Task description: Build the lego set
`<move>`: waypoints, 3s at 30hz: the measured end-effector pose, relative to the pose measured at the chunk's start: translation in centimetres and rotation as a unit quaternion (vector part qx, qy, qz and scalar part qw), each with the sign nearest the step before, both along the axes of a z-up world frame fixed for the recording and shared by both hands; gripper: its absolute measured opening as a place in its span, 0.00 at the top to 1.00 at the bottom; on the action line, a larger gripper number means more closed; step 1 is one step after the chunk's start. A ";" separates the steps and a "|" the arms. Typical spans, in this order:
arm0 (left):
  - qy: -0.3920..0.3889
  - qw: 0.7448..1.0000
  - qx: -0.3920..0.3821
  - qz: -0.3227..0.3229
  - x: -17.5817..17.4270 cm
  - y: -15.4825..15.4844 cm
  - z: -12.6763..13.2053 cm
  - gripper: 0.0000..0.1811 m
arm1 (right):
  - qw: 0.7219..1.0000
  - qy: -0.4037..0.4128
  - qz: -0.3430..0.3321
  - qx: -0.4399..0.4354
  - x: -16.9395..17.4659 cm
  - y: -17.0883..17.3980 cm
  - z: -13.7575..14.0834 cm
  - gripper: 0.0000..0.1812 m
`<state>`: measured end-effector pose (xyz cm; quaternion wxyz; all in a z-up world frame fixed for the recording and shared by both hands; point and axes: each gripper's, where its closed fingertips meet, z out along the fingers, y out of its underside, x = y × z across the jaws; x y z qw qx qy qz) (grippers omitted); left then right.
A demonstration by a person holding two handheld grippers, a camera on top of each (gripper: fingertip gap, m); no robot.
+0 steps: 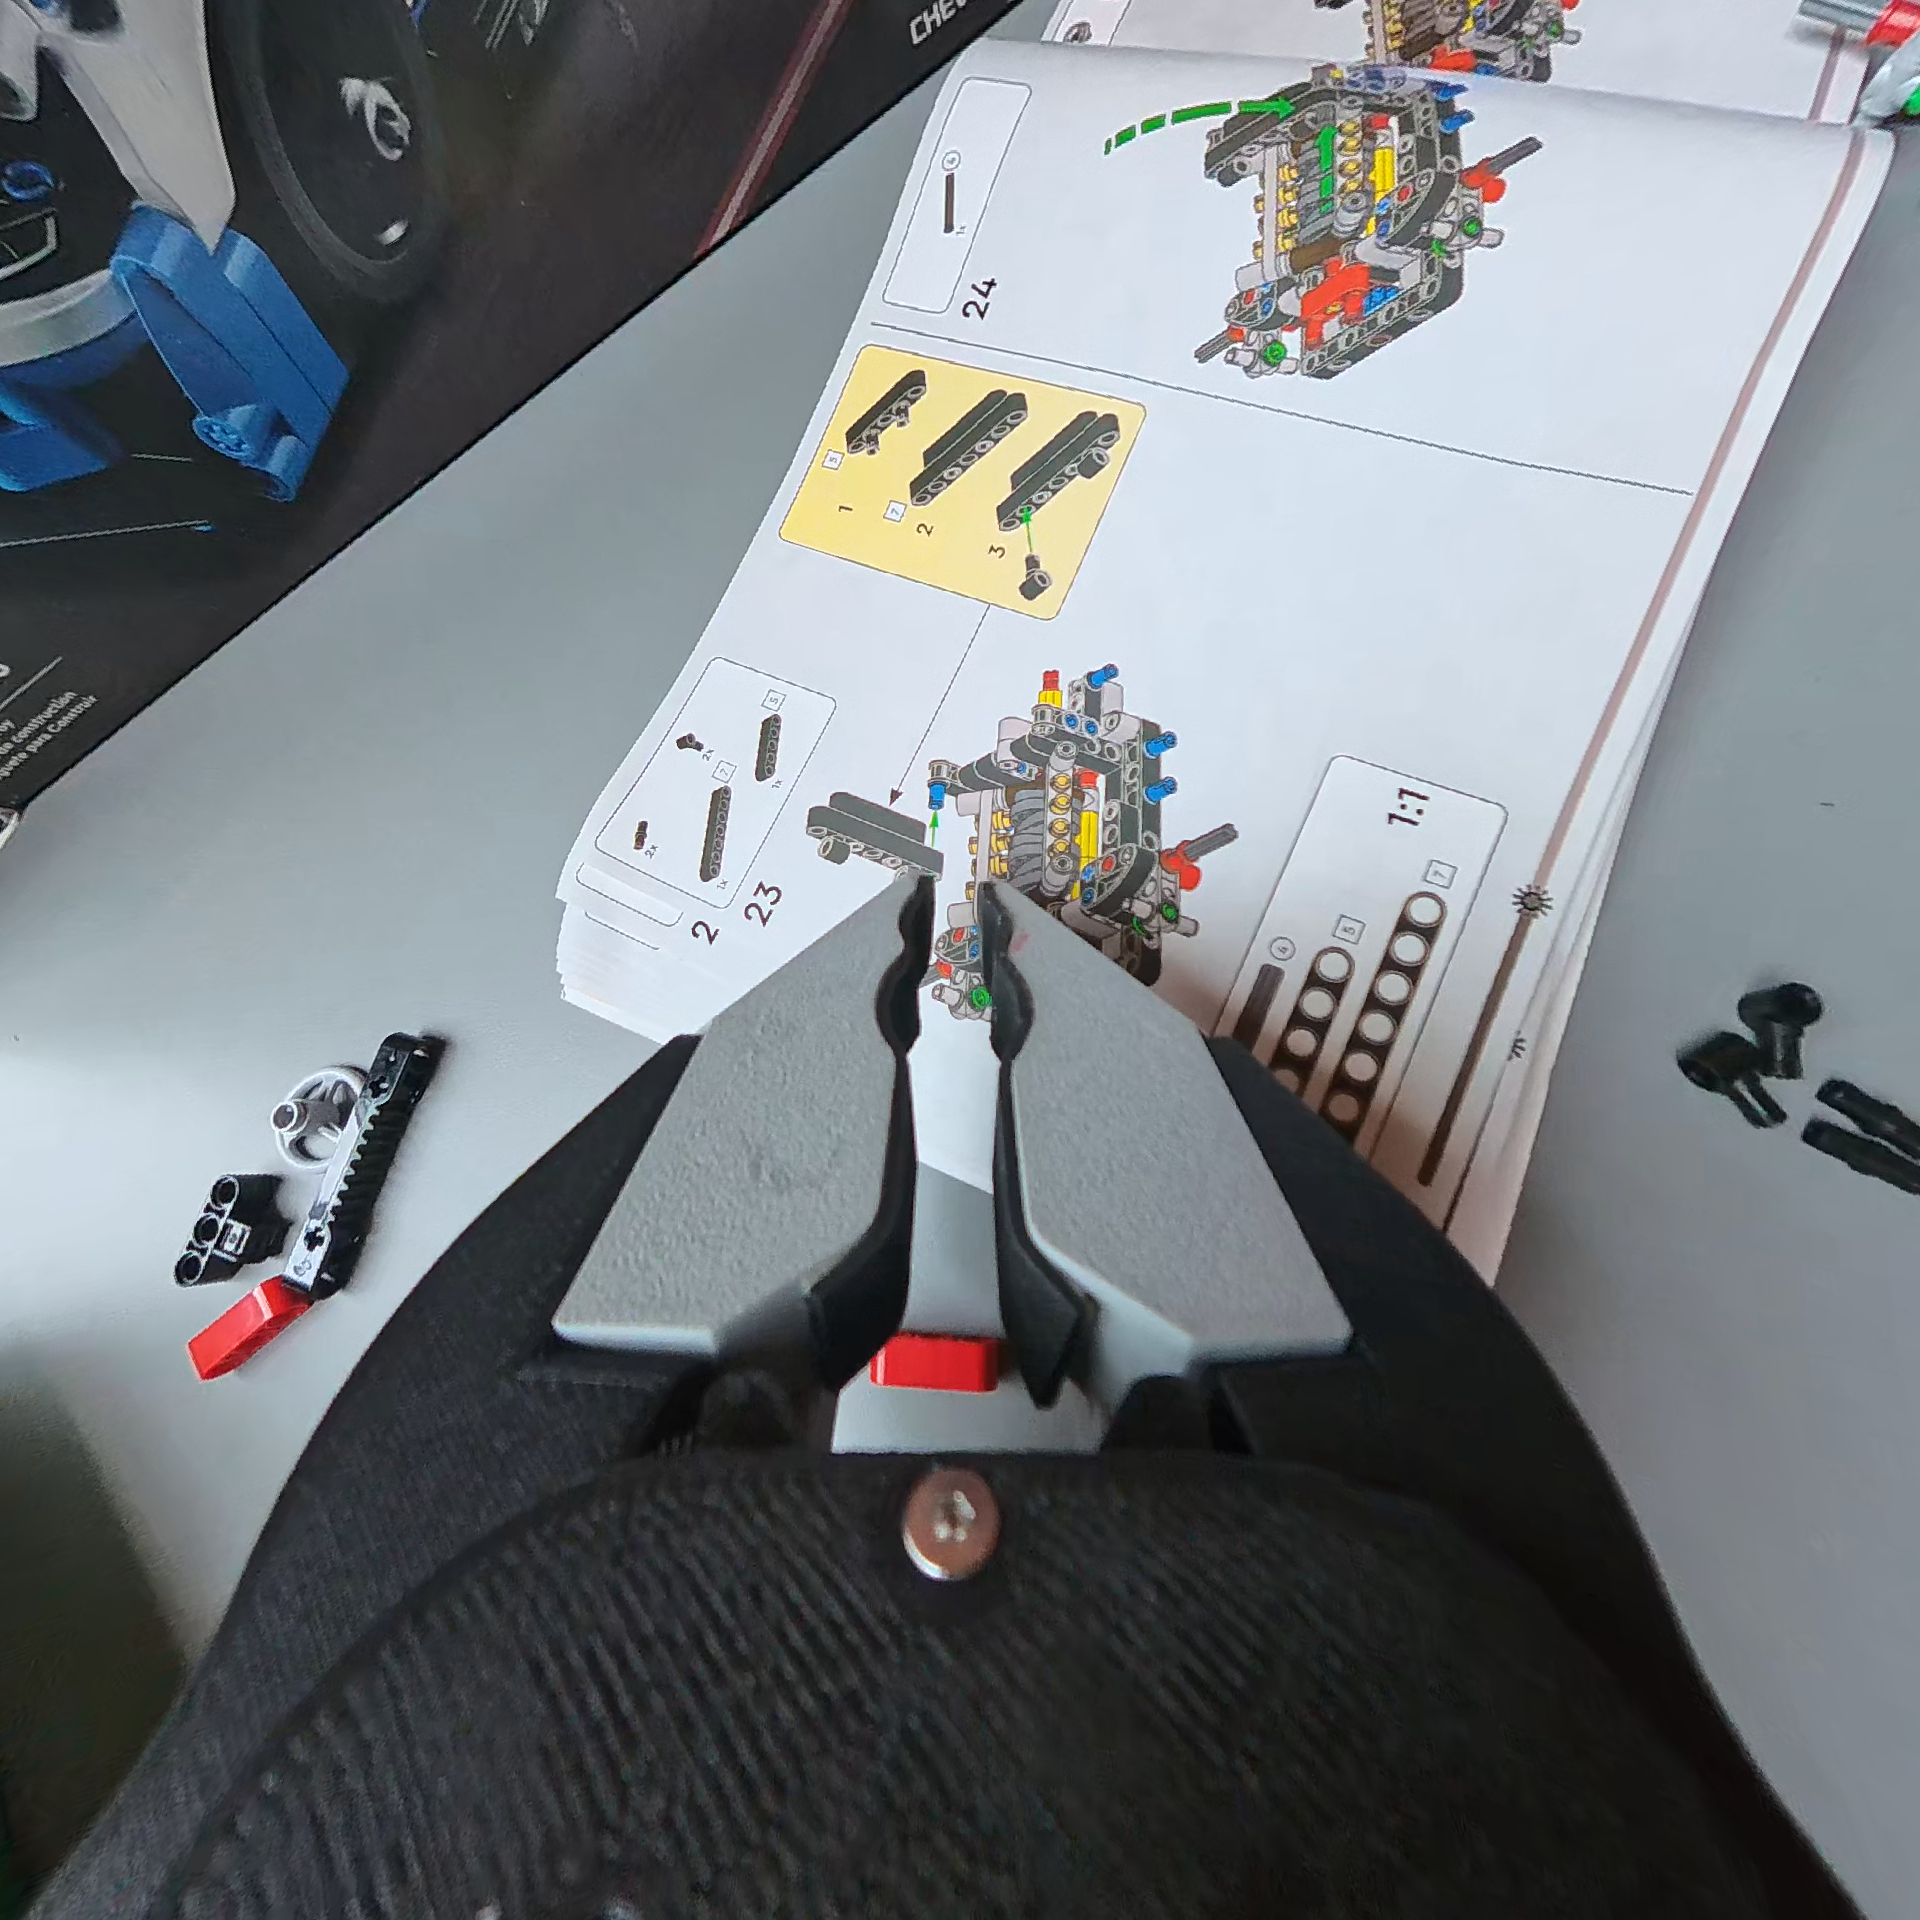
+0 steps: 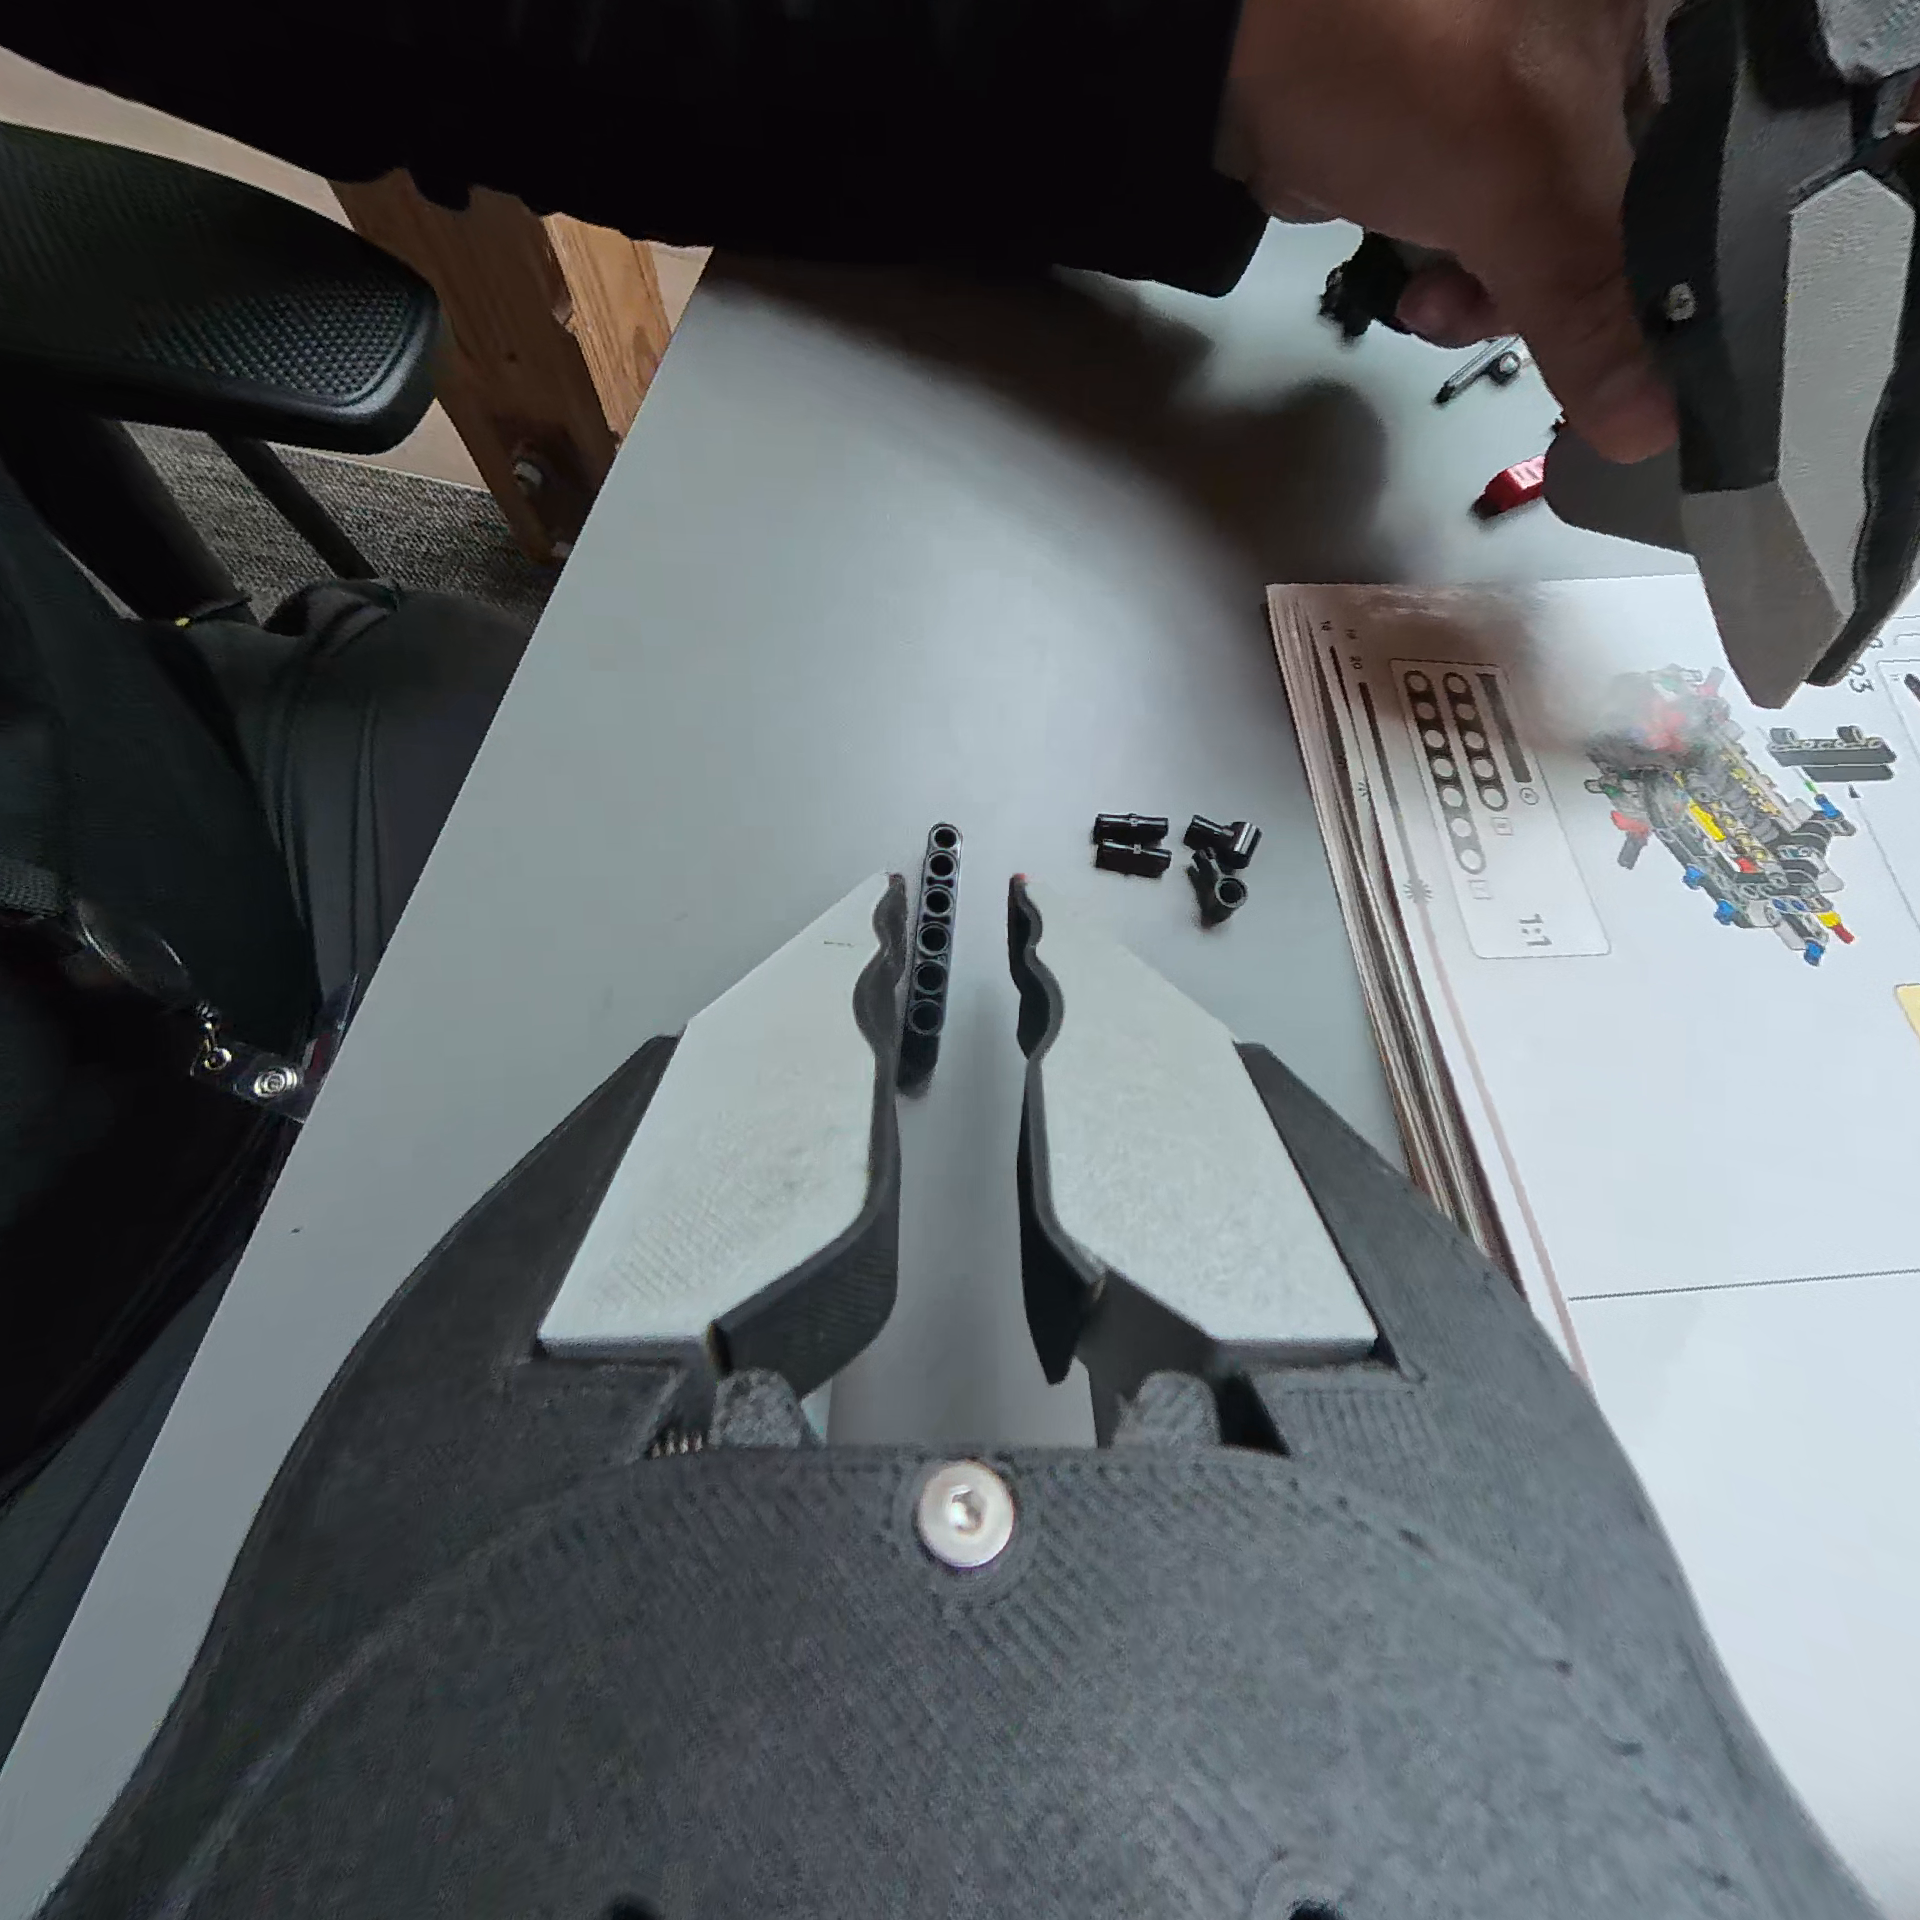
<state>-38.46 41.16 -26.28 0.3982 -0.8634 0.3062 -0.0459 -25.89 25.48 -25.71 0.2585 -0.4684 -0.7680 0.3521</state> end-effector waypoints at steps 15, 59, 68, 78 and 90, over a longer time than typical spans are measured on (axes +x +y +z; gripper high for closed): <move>0.000 1.000 -0.001 0.000 -0.1 0.2 -0.2 0.97 | 1.000 0.008 -0.016 -0.020 1.2 1.3 1.4 0.93; 0.006 1.000 -0.013 -0.003 0.0 0.2 -0.8 0.97 | 0.998 -0.054 -0.001 0.011 1.0 -0.1 -1.2 0.97; 0.006 1.000 -0.013 -0.003 0.0 0.2 -0.8 0.97 | 0.998 -0.054 0.000 0.023 1.0 0.0 -1.4 0.98; 0.007 1.000 -0.013 -0.003 0.0 0.1 -0.8 0.97 | 0.998 -0.056 0.002 0.019 1.0 -0.1 -1.4 0.98; 0.007 1.000 -0.014 -0.004 0.0 0.1 -0.9 0.97 | 0.998 -0.054 0.001 0.019 0.9 0.0 -1.4 0.97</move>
